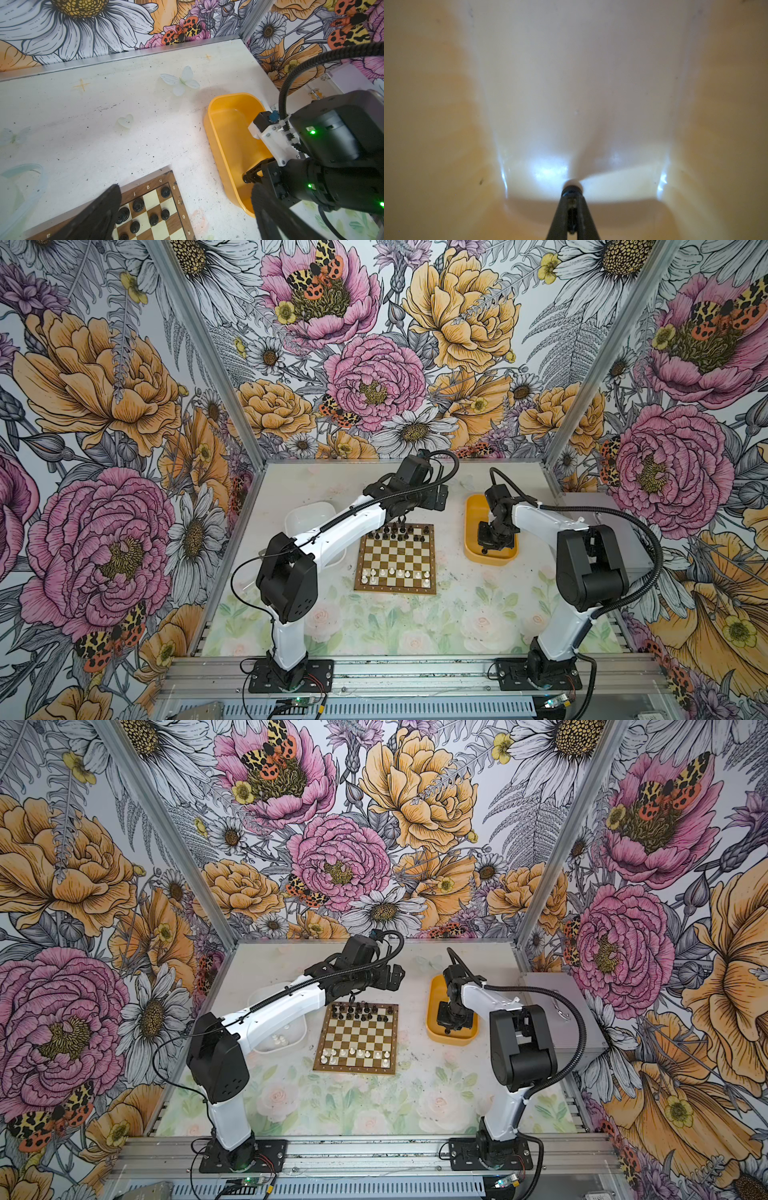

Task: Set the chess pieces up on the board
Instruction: 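Lower the right gripper onto the last black pawn in the tub and grasp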

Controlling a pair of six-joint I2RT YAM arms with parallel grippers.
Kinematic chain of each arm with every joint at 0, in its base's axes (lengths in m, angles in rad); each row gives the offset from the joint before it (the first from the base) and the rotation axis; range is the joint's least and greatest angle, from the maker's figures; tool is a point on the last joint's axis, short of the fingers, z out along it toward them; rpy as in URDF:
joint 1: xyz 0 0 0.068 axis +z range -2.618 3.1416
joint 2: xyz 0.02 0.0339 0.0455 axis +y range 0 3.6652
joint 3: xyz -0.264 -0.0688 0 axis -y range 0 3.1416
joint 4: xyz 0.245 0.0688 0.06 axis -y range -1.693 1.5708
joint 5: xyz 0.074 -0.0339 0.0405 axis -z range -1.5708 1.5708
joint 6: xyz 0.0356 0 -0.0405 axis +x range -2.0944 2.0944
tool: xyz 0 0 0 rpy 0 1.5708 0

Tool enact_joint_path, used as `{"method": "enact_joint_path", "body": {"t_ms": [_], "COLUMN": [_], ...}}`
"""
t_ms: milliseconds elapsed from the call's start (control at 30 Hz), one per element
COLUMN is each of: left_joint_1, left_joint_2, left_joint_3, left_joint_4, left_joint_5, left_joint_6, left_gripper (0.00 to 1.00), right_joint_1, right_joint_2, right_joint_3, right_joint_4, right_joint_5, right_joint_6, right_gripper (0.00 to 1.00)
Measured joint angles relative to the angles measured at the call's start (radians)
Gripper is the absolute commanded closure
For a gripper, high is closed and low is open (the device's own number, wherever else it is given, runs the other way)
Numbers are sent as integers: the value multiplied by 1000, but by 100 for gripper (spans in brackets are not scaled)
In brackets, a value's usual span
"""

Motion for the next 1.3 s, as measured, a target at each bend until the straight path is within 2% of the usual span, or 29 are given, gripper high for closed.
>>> {"method": "enact_joint_path", "body": {"t_ms": [300, 700, 933, 1300], "left_joint_1": [1, 27, 51, 91], "left_joint_2": [-21, -80, -138, -354], "left_joint_3": [-11, -67, -135, -354], "left_joint_4": [0, 14, 21, 69], "left_joint_5": [-3, -12, -30, -82], "left_joint_6": [0, 0, 0, -1], "left_gripper": [1, 1, 1, 1], "right_joint_1": [0, -1, 19, 208], "right_joint_2": [6, 18, 34, 209], "right_joint_3": [39, 183, 370, 728], "right_joint_4": [-37, -124, -223, -364], "right_joint_5": [9, 8, 16, 26], "right_joint_6": [0, -3, -16, -22], "right_gripper": [99, 100, 100, 100]}}
